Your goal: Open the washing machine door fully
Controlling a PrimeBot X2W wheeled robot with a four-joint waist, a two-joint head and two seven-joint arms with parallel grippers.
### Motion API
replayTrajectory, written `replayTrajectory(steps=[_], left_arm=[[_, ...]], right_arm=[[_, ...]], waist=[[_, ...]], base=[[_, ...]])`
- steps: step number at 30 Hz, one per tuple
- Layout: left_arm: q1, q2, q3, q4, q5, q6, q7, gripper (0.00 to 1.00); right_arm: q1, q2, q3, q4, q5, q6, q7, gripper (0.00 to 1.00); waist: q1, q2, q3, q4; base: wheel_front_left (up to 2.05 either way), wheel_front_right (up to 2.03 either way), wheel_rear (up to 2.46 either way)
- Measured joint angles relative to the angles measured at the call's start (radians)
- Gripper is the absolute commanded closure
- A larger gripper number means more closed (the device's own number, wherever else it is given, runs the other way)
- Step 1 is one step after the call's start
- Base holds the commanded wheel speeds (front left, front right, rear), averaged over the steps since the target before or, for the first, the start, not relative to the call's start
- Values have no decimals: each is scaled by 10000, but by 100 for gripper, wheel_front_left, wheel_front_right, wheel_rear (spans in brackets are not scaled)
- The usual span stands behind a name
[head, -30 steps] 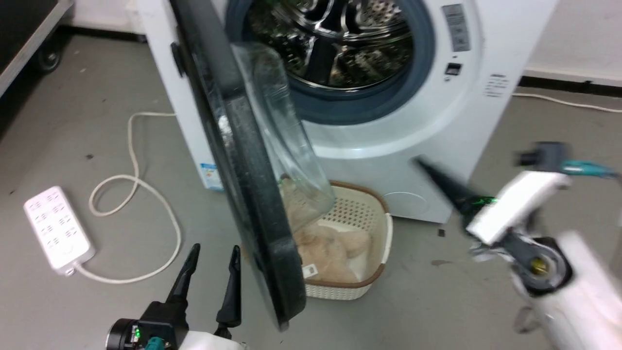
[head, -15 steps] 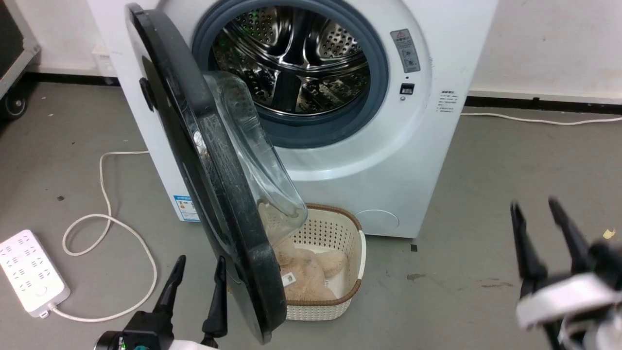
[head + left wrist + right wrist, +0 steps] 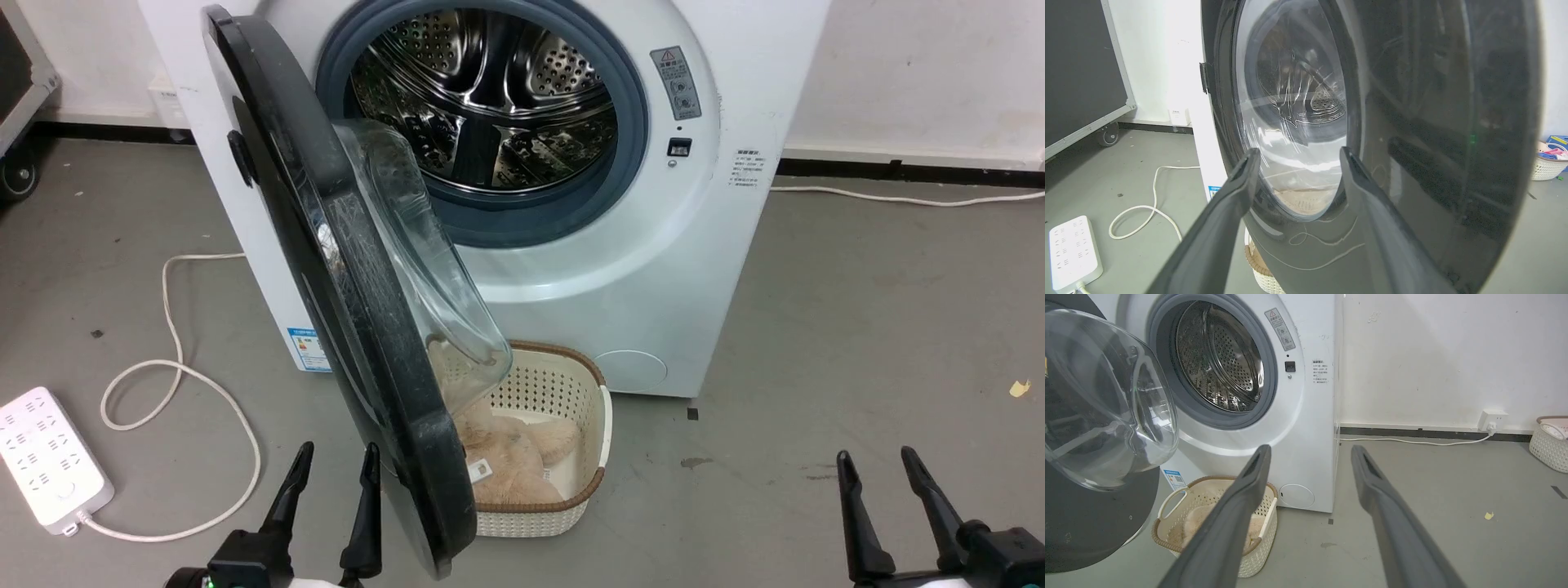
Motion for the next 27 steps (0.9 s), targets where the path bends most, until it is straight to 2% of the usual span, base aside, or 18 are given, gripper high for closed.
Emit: replayTrajectory(steps=[10,11,12,20,27], left_arm=[[-1,-25,17,46,0,0,0,0],[-1,-29,13,61,0,-2,0,53],[-1,-31,17,67,0,-4,0,100],[-25,-81,439,-694,-339,102,0,100],[-890,-105,1588,-3308,-1049,698,-6,100]], right_arm=[[-14,6,42,-144,73,0,-44,0],[-14,8,44,-159,94,0,-44,0],[-14,8,50,-178,104,0,-44,0],[-24,8,222,-339,161,0,-44,0],[-37,12,232,-523,188,0,-46,0]], waist=[[1,0,-7,65],[1,0,-5,70],[1,0,0,77],[0,0,28,104],[1,0,30,204]], base=[[0,0,0],[0,0,0],[0,0,0],[0,0,0],[0,0,0]])
